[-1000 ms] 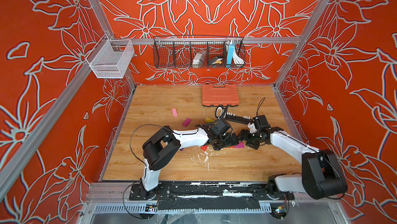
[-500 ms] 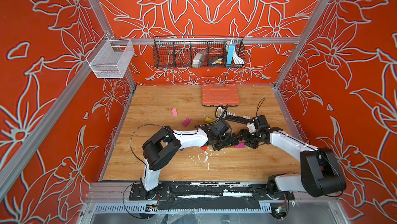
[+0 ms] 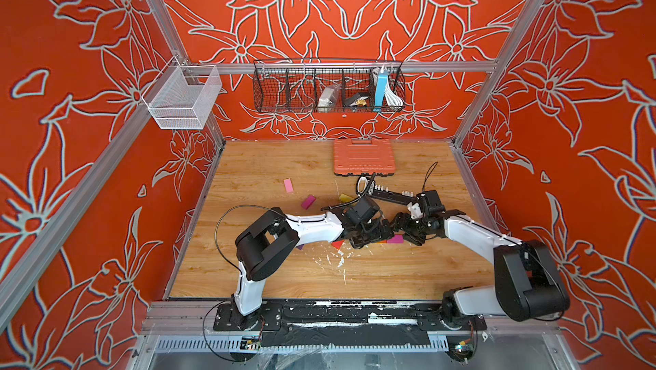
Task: Assemble the letter c with building blocks
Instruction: Adjust the building block at the center of the board.
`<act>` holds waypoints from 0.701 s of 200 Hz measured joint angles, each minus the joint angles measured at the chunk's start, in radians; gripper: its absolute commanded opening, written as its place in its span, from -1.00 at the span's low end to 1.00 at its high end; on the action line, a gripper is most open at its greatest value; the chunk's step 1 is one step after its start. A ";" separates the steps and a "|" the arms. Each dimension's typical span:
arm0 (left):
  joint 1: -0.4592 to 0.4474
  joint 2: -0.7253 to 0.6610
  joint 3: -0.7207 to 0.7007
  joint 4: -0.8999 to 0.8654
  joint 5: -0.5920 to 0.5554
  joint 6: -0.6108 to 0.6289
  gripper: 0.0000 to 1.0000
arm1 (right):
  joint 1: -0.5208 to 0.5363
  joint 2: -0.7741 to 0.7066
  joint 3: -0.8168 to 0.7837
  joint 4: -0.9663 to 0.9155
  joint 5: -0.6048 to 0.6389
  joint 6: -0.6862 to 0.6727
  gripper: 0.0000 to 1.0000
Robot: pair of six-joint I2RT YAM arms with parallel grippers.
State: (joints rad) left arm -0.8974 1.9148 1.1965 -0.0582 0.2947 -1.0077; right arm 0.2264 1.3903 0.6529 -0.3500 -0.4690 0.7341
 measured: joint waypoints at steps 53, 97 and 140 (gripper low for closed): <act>0.011 0.009 0.000 0.006 0.013 0.000 0.96 | 0.000 0.012 0.000 0.015 -0.004 0.011 0.50; 0.015 0.014 0.000 0.010 0.018 0.000 0.96 | 0.000 0.013 0.000 0.018 -0.004 0.013 0.52; 0.015 0.014 -0.002 0.016 0.028 0.000 0.96 | 0.000 0.007 0.001 0.015 -0.001 0.013 0.61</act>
State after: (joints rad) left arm -0.8825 1.9289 1.1950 -0.0425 0.3229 -1.0077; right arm 0.2264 1.3975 0.6537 -0.3351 -0.4698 0.7475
